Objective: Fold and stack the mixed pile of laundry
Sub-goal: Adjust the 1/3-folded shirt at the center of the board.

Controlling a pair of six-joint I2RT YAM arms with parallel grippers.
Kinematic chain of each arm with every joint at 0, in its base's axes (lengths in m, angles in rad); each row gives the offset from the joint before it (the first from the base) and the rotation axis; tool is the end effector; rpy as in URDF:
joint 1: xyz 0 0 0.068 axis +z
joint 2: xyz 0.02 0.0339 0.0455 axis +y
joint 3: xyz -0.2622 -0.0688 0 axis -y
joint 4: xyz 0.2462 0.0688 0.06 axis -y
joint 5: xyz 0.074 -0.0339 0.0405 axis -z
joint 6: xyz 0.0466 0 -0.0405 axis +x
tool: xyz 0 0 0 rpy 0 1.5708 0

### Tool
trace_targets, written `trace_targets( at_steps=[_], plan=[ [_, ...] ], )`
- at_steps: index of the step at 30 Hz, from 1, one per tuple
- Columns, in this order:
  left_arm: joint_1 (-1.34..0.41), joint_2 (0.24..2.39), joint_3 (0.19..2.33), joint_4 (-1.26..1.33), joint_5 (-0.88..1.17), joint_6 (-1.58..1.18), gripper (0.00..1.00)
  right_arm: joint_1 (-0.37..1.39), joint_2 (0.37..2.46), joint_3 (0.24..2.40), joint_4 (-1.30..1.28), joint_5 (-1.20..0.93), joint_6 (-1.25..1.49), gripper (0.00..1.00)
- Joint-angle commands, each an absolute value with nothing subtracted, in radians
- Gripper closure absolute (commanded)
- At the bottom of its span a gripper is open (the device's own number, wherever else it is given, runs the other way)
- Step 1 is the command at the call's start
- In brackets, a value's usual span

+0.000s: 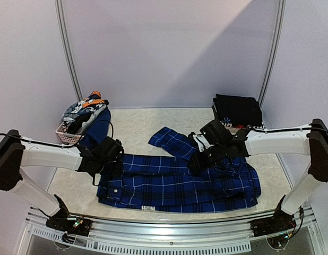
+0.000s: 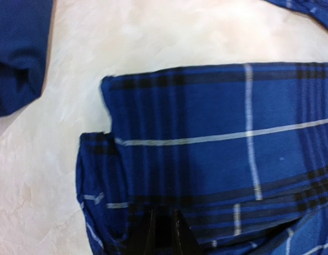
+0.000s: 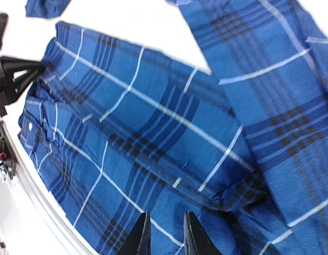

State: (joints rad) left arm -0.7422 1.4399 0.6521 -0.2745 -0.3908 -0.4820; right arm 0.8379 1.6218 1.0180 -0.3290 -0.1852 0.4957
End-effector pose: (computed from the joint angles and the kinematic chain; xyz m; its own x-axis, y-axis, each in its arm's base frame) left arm 0.2029 -0.1620 0.1390 -0.7967 0.1491 -0.5856 0.1342 0.9885 0.0691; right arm 0.2221 0.2595 0.1887 -0.8551 -0.2512 -0.4535 -0.4515 0.7907 0.4134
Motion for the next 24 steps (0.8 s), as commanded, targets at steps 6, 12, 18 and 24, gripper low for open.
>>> trace_targets(
  at_steps=[6, 12, 18, 24],
  plan=[
    [-0.706, 1.351, 0.539, -0.232, -0.456, -0.655, 0.89, 0.806, 1.556, 1.093, -0.316, -0.006, 0.461, 0.60],
    [-0.706, 1.329, 0.499, -0.203, -0.501, -0.703, 0.91, 0.724, 1.652, 1.185, -0.306, -0.007, 0.447, 0.29],
    [-0.707, 1.163, 0.463, -0.171, -0.535, -0.661, 0.86, 0.631, 1.854, 1.368, -0.314, -0.096, 0.394, 0.24],
    [-0.707, 1.089, 0.511, -0.153, -0.528, -0.542, 0.75, 0.559, 2.056, 1.600, -0.417, -0.147, 0.329, 0.24]
  ],
)
